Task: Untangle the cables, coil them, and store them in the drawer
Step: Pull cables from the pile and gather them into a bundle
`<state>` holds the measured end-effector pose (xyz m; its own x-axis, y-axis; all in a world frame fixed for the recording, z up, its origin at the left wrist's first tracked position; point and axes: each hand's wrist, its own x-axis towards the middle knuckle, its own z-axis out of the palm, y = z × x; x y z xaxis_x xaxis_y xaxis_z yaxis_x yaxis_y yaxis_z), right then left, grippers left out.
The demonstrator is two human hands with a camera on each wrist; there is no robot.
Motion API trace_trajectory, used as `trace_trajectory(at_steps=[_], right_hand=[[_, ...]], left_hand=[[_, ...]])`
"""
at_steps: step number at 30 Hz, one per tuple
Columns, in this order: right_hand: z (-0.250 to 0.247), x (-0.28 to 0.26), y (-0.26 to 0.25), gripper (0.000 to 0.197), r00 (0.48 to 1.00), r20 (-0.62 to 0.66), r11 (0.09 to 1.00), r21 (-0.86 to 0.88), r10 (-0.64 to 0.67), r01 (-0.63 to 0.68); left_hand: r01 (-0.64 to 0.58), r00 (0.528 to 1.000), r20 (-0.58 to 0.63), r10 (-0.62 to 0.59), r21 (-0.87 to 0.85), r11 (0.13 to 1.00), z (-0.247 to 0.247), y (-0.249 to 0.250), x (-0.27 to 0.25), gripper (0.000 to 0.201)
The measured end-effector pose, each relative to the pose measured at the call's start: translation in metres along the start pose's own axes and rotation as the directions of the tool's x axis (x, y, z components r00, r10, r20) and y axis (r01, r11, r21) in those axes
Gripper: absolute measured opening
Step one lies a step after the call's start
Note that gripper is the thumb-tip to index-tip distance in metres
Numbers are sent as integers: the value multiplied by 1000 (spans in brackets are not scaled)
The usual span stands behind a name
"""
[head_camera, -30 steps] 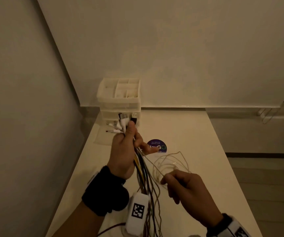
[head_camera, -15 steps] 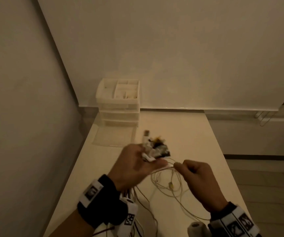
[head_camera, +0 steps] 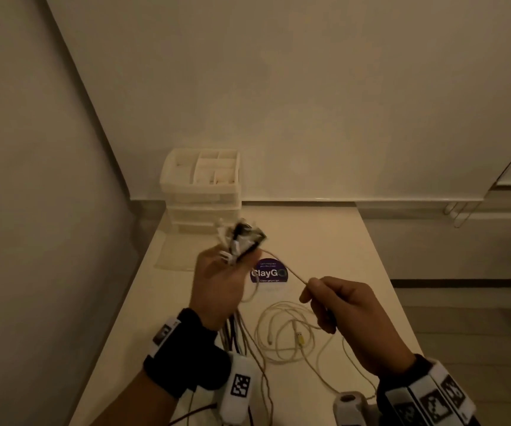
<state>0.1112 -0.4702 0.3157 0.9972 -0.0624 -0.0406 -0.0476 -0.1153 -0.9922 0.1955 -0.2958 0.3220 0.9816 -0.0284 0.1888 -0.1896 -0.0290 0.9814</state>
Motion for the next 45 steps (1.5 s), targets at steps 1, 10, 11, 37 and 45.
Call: trace_trajectory(at_steps=[1, 10, 11, 37, 45], right_hand=[[-4, 0, 5, 33, 1000, -6, 999, -33, 0, 0], [-18, 14, 35, 42, 988, -154, 965, -255, 19, -58], [-14, 18, 33, 45, 984, -177, 959, -281, -4, -47], [-9, 44, 38, 35, 1000, 0, 972, -234, -30, 29], [-3, 70, 26, 38, 976, -213, 994, -108, -46, 23]], left_hand=[[26, 997, -78, -26, -2, 1000, -7, -4, 9, 8], [61, 920, -389, -45, 29, 998, -46, -20, 32, 22], [36, 926, -378, -22, 31, 999, -41, -17, 28, 19], [70, 887, -458, -55, 16, 997, -49, -11, 48, 26], [-53, 977, -213, 28, -110, 993, -7, 3, 22, 22]])
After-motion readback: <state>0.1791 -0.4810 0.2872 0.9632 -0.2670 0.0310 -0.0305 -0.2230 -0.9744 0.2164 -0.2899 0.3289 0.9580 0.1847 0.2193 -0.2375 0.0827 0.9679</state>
